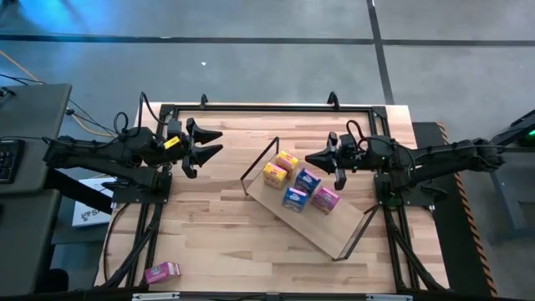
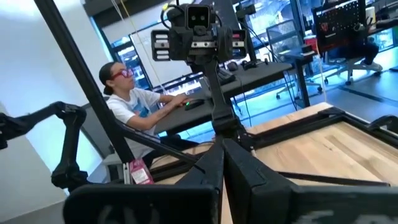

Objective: Stack cereal on shelf
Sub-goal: Put the bottom left purple cereal box on the shelf

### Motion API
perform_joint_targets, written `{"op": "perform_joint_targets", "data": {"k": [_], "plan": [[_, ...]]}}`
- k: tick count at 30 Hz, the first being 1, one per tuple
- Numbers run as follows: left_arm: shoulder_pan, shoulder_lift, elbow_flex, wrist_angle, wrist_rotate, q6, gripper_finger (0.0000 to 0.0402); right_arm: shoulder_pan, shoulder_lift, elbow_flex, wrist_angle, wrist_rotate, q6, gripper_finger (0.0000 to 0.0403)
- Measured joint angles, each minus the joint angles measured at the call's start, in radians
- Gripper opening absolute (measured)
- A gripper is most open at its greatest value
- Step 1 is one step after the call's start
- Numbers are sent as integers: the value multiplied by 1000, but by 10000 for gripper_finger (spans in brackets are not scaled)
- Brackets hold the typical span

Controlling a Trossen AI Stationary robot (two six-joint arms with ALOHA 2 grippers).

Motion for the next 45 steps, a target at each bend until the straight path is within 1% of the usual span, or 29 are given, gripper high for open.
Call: {"op": "perform_joint_targets", "data": {"k": [5,8,10,13,17,19,21,24,27,29,31,34,37,39,45], "plan": [[-1,0,0,-1,0,-7,220,0,0,0,23,9,25,1],[-15,14,35,-68,8,-18,220,0,0,0,28,26,45,0],[-37,35,81,-174,32,-22,220,0,0,0,27,45,52,1],[-84,73,182,-405,96,-76,221,0,0,0,27,70,53,0],[-188,149,320,-741,211,-217,221,0,0,0,27,102,51,0],[-259,193,365,-847,269,-299,221,0,0,0,24,116,44,0],[-338,235,393,-923,324,-398,221,0,0,0,23,127,45,0],[-483,296,397,-972,375,-575,221,0,0,0,21,133,41,0],[-645,358,397,-993,377,-740,221,0,1,0,14,134,34,0],[-752,403,397,-985,359,-842,221,0,1,0,5,136,34,0],[-845,448,397,-957,316,-939,221,0,1,0,-10,136,33,0],[-959,508,398,-910,225,-1048,221,0,1,0,-28,136,19,0],[-1039,562,396,-922,156,-1106,221,0,1,0,-41,136,18,0],[-1075,590,396,-936,131,-1133,221,0,1,0,-48,136,19,0],[-1145,653,397,-999,135,-1174,221,0,1,0,-70,135,22,0]]}}
